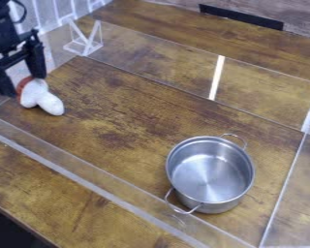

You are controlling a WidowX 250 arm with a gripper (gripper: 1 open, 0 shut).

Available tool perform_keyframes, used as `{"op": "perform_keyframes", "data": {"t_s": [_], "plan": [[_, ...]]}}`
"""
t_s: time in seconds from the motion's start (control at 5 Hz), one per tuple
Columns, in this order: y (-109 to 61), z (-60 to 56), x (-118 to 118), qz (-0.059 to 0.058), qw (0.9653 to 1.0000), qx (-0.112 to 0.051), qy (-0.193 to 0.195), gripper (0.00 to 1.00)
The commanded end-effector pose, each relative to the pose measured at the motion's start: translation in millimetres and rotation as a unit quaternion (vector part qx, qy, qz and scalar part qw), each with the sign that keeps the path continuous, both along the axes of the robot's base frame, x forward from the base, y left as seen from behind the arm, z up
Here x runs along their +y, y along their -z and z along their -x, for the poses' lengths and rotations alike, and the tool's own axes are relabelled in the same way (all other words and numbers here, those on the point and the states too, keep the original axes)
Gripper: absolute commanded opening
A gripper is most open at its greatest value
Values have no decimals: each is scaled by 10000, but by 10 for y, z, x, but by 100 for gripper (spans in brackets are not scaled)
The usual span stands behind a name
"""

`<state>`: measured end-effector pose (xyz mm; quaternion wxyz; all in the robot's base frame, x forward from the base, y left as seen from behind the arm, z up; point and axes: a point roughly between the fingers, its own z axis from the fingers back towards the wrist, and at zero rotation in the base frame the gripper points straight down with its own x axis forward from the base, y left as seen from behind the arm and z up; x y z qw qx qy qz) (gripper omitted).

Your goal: Put the mushroom in the silver pot

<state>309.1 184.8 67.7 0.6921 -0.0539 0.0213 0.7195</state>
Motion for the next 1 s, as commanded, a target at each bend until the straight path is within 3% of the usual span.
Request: {"op": "perform_keyframes", "data": {"t_s": [0.0,0.4,0.8], "plan": [[-179,-90,96,-46,9986,-225,-474,100],[-33,-138,118,19,9921,-187,-1243,100],[28,-178,83,51,9841,-139,-1768,100]]}}
